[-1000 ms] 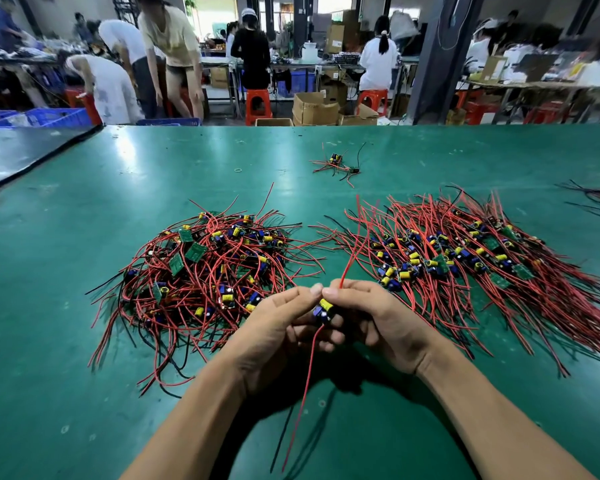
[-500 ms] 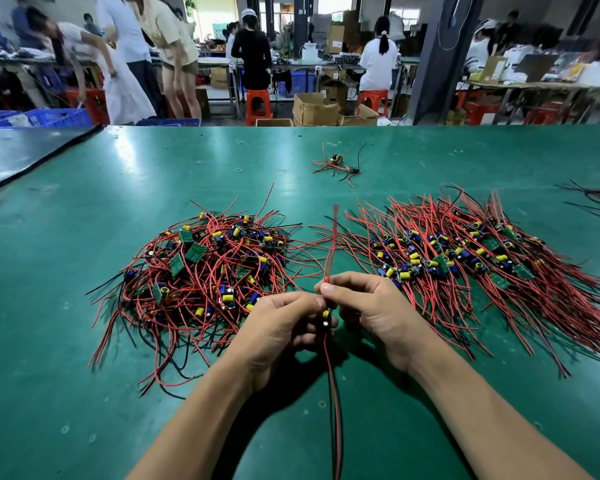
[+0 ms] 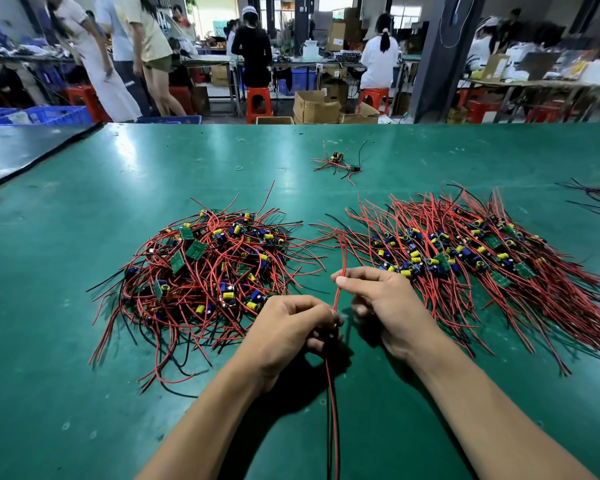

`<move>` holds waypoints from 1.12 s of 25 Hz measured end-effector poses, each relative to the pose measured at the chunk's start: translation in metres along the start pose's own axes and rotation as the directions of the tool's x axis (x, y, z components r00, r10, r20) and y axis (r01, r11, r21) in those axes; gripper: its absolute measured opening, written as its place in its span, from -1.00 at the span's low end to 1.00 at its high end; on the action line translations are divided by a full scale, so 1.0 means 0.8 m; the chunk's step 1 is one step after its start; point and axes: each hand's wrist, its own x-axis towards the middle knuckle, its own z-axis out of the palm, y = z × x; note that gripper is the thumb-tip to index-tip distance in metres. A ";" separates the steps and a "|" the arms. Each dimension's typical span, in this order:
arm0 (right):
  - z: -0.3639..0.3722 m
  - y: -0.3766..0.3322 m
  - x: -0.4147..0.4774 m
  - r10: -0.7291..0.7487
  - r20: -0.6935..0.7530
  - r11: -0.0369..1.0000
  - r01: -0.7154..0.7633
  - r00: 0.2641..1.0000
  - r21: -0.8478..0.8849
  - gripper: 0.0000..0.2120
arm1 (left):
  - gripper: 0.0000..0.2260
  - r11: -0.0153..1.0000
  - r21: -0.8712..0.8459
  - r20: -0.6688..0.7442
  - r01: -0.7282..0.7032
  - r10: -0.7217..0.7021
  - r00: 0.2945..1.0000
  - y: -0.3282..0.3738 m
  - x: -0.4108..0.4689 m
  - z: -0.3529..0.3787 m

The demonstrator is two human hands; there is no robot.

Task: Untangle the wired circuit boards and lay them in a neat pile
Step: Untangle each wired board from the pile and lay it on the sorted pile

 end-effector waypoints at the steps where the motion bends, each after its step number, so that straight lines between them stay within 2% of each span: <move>1: 0.001 -0.001 0.001 -0.012 -0.029 1.000 0.013 1.000 0.022 -0.98 | -0.80 1.000 0.003 0.009 0.000 0.000 1.000 0.000 0.000 0.000; 6: -0.001 -0.011 0.009 0.000 -0.197 0.983 0.037 0.980 0.181 -0.95 | -0.81 0.996 0.086 0.079 -0.009 0.002 0.997 -0.001 -0.003 0.000; 9: -0.007 -0.023 0.008 0.120 -0.073 0.904 -0.078 0.990 0.420 -0.92 | -0.89 0.996 0.088 0.097 -0.005 -0.004 0.995 0.002 -0.005 0.001; 11: -0.010 -0.030 0.006 0.188 0.070 0.767 -0.191 0.980 0.613 -0.88 | -0.88 0.995 0.099 0.096 0.000 -0.009 0.995 0.001 -0.003 -0.001; 13: -0.014 -0.034 0.004 0.197 0.151 0.666 -0.245 0.969 0.705 -0.86 | -0.86 0.993 0.120 0.096 -0.001 -0.010 0.995 -0.001 0.000 -0.001; 14: -0.015 -0.035 0.003 0.188 0.161 0.661 -0.246 0.969 0.709 -0.87 | -0.88 0.993 0.121 0.090 -0.001 -0.010 0.996 -0.001 0.000 0.000; 16: -0.014 -0.034 0.002 0.144 0.140 0.749 -0.200 0.980 0.631 -0.85 | -0.90 0.996 0.090 0.056 0.007 -0.013 0.998 -0.002 0.000 0.000; 17: -0.013 -0.032 0.001 0.104 0.125 0.833 -0.155 0.987 0.531 -0.81 | -0.89 0.998 0.062 0.034 0.017 -0.019 0.999 -0.002 0.001 0.000; 19: -0.008 -0.023 -0.005 0.038 0.145 0.973 -0.070 0.989 0.221 -0.69 | -0.86 1.000 0.009 -0.001 0.025 -0.025 1.000 -0.003 0.003 -0.001; 21: 0.002 -0.009 -0.012 0.049 0.238 0.999 -0.052 0.970 0.007 -0.66 | -0.83 0.999 -0.029 -0.032 0.014 -0.014 0.999 -0.003 0.003 -0.003; 23: 0.008 -0.001 -0.015 0.069 0.275 0.998 -0.064 0.959 -0.026 -0.71 | -0.83 0.998 -0.066 -0.046 0.005 -0.008 0.999 -0.002 0.002 -0.003; 25: 0.009 -0.001 -0.015 0.073 0.247 0.997 -0.063 0.966 -0.048 -0.78 | -0.83 0.997 -0.072 -0.049 0.003 -0.007 0.999 -0.002 0.002 -0.003; 28: 0.008 -0.005 -0.013 0.082 0.199 0.996 -0.088 0.976 0.018 -0.83 | -0.84 1.000 -0.014 -0.040 0.014 -0.014 0.999 -0.002 0.001 -0.003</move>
